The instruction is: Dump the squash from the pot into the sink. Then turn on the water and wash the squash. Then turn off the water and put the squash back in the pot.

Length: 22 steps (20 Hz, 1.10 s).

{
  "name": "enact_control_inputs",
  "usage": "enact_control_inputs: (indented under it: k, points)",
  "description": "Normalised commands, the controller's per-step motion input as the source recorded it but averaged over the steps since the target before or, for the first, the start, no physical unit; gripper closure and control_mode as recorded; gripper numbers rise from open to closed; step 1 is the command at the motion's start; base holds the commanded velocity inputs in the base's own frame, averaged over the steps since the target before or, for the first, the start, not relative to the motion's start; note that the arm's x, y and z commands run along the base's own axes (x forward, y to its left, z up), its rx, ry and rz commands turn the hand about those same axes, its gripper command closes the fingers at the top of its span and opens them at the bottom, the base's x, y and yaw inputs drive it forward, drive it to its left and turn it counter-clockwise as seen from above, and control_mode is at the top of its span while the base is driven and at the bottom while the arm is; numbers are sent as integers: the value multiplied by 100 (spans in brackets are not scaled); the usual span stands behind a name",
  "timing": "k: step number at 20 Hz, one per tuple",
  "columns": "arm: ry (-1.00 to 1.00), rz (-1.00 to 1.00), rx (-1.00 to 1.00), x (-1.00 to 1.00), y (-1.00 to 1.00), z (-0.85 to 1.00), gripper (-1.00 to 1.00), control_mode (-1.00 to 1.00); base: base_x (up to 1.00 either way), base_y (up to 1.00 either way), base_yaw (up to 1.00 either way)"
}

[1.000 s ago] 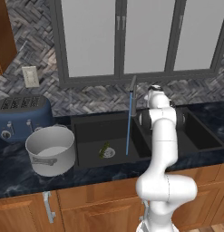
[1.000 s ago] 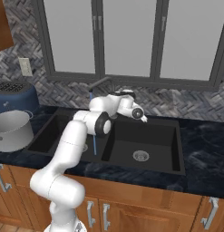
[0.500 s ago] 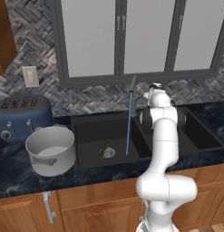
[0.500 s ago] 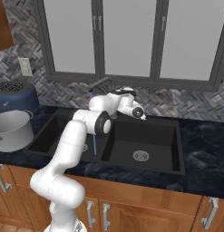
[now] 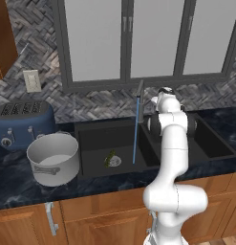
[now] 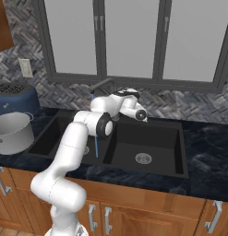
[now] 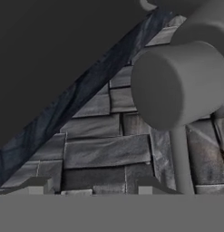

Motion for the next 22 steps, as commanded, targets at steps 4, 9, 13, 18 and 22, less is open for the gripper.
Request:
enact_control_inputs:
  k: [4,9,13,18,22]
  points:
    - [0,5,7,16,42,36,-100,-100,0,0,0]
    - [0,8,7,23,44,33,-100,-100,0,0,0]
    - [0,11,6,23,52,30,-100,-100,0,0,0]
    - [0,14,6,22,69,33,-100,-100,0,0,0]
    - [0,15,6,24,73,36,-100,-100,0,0,0]
